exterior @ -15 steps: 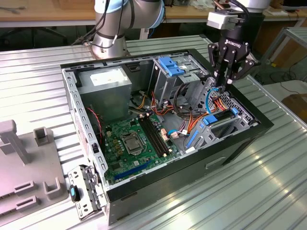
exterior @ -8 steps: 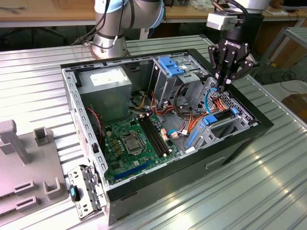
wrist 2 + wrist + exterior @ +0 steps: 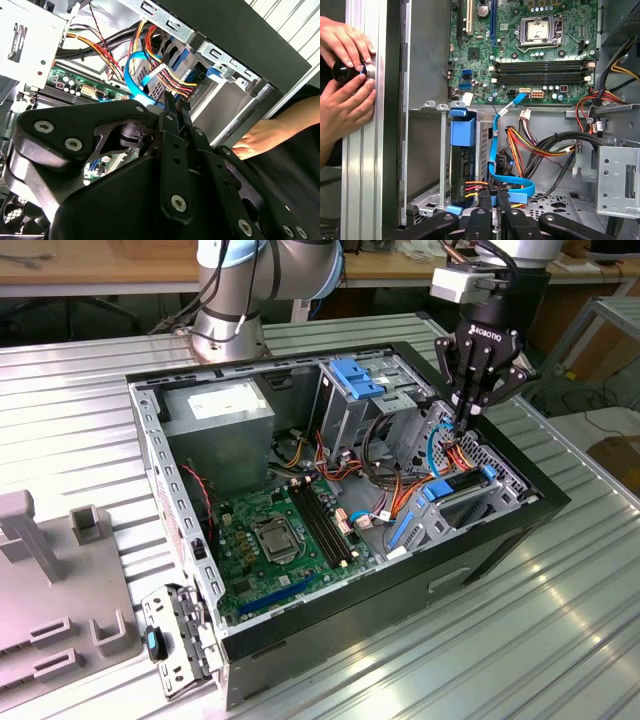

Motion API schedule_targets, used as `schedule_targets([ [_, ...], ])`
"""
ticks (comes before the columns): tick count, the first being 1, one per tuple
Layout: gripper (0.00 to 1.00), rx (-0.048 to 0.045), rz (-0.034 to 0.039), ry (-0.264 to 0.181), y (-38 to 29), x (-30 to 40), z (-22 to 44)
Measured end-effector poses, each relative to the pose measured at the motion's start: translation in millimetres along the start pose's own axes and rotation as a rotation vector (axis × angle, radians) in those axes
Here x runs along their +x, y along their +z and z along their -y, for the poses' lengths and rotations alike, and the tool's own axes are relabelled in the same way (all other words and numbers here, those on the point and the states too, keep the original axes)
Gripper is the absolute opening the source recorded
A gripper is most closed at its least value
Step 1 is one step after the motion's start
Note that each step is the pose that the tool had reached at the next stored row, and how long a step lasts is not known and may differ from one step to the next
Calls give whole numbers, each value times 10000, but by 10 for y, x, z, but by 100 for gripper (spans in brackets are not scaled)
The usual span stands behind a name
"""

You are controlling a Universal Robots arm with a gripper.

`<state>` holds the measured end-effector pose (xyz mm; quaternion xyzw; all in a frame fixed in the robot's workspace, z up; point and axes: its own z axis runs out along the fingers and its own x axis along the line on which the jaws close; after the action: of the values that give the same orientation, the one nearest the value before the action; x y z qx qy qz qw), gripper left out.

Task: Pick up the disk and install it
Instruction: 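Insert the second disk wire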

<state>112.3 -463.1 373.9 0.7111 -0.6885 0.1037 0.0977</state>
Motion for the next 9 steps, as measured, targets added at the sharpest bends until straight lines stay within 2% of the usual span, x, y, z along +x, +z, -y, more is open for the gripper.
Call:
schedule_targets([
  [9,18,0,-5,0,0,0,0],
])
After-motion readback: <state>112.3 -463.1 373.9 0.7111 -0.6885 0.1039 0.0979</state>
